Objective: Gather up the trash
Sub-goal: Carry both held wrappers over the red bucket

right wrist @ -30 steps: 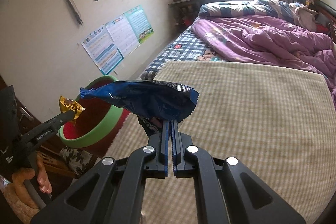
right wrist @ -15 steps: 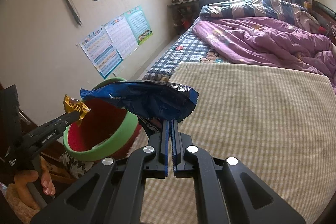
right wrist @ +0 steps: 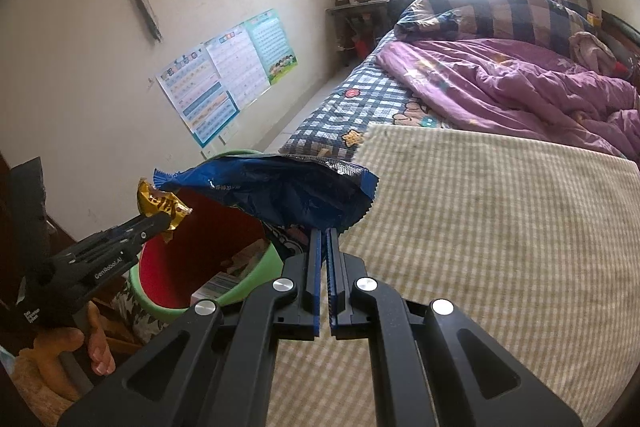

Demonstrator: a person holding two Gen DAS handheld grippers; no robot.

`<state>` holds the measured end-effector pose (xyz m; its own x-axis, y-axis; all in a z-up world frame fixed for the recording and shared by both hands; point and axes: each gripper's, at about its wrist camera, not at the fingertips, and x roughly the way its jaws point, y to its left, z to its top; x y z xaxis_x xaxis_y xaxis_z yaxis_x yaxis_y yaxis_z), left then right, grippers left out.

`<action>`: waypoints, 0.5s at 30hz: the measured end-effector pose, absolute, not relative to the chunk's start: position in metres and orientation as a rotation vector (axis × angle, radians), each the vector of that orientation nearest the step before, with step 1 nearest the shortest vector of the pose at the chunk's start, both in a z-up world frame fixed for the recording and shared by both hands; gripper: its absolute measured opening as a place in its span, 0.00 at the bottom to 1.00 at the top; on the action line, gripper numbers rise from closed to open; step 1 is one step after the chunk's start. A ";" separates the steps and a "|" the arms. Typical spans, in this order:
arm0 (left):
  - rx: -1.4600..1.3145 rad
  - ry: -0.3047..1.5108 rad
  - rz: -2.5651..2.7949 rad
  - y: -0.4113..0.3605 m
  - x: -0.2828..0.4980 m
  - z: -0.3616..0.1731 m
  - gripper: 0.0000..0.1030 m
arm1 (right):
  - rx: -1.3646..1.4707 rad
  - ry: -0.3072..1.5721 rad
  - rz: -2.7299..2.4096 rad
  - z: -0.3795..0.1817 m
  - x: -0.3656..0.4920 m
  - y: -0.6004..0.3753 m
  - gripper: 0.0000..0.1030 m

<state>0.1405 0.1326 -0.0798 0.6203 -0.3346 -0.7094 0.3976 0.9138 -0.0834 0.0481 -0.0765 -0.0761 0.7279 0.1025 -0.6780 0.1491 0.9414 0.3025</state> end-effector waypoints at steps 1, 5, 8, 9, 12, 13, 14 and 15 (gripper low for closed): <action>0.085 0.799 -0.421 0.134 0.142 -0.081 0.27 | 0.346 0.759 -0.023 -0.075 0.051 -0.073 0.03; 0.085 0.809 -0.417 0.138 0.146 -0.083 0.27 | 0.332 0.759 -0.010 -0.073 0.059 -0.065 0.03; 0.083 0.814 -0.414 0.141 0.149 -0.084 0.27 | 0.322 0.758 -0.001 -0.072 0.065 -0.058 0.03; 0.083 0.816 -0.413 0.143 0.150 -0.085 0.27 | 0.319 0.758 0.002 -0.072 0.066 -0.056 0.03; 0.081 0.821 -0.410 0.146 0.152 -0.086 0.27 | 0.310 0.763 0.012 -0.073 0.072 -0.052 0.03; 0.080 0.822 -0.409 0.148 0.152 -0.087 0.27 | 0.307 0.765 0.015 -0.073 0.073 -0.050 0.03; 0.080 0.824 -0.408 0.149 0.153 -0.088 0.27 | 0.305 0.767 0.017 -0.074 0.075 -0.048 0.03; 0.079 0.827 -0.407 0.150 0.153 -0.089 0.27 | 0.303 0.769 0.021 -0.074 0.077 -0.046 0.03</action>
